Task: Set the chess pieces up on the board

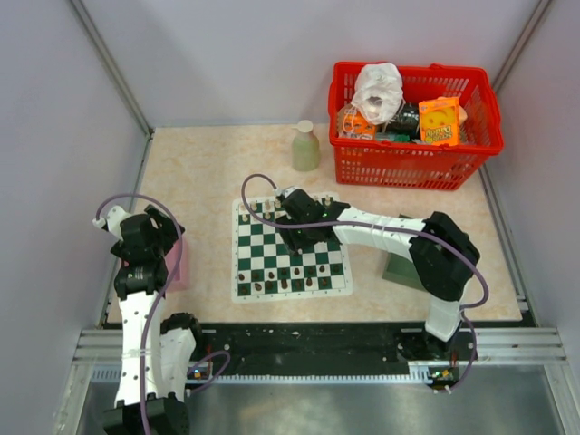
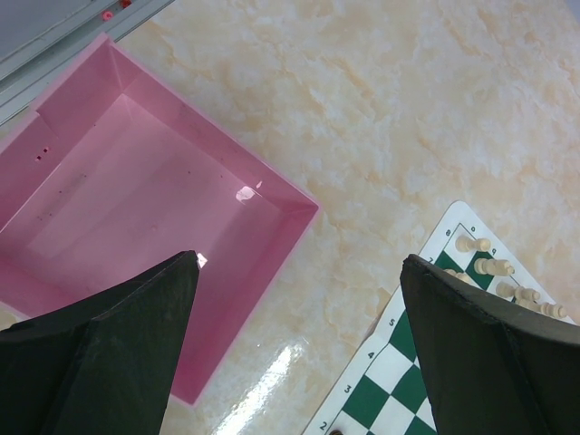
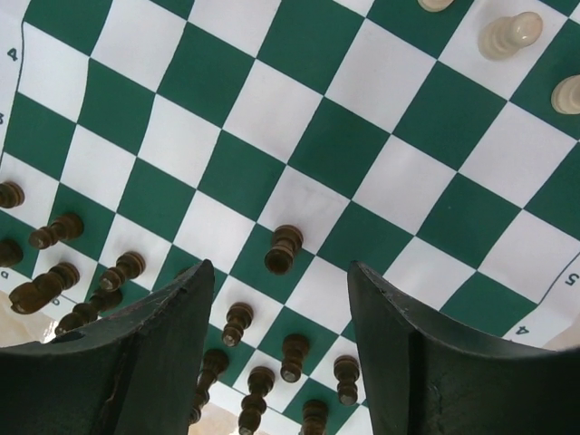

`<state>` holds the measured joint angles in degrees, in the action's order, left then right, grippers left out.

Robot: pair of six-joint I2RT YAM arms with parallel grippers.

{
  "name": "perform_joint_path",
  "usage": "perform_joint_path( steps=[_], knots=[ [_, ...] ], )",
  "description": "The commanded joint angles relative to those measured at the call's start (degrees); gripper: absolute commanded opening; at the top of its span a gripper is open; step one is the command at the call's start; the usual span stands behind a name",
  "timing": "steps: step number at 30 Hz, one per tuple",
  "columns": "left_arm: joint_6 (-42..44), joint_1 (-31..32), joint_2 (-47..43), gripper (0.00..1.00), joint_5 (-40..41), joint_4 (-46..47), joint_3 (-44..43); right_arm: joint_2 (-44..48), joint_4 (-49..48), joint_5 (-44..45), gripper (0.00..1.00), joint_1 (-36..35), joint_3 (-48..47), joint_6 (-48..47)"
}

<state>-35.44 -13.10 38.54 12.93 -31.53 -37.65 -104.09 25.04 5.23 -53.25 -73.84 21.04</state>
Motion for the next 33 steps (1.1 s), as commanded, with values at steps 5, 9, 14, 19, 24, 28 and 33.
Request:
perform_joint_path(
  steps=[5, 9, 14, 19, 24, 28, 33],
  knots=[
    [0.28, -0.34, 0.13, 0.99, 1.05, 1.03, -1.37, -3.39, -0.34, -0.84, 0.55, -0.53, -4.47, -1.17],
    [0.28, -0.34, 0.48, 0.99, 1.31, 1.12, -1.29, -4.71, -0.34, -1.19, 0.52, -0.45, -5.26, -1.26],
    [0.46, -0.34, 0.74, 0.99, 1.4, 1.12, -1.02, -5.59, -0.25, -1.63, 0.48, -0.45, -5.26, -1.35],
    [0.37, -0.34, 0.83, 0.99, 1.57, 1.29, -0.76, -5.51, -0.25, -1.02, 0.42, -0.45, -5.0, -1.52],
    [0.2, -0.34, 0.92, 0.99, 1.4, 1.47, -0.58, -5.07, -0.25, -1.28, 0.37, -0.53, -4.73, -1.79],
    [0.2, -0.34, 0.92, 0.99, 1.4, 1.65, -0.41, -4.98, -0.25, -1.54, 0.39, -0.53, -4.47, -1.7],
    [0.28, -0.34, 1.01, 0.99, 1.22, 1.64, -0.5, -4.98, -0.16, -1.46, 0.41, -0.62, -4.38, -1.88]
  ],
)
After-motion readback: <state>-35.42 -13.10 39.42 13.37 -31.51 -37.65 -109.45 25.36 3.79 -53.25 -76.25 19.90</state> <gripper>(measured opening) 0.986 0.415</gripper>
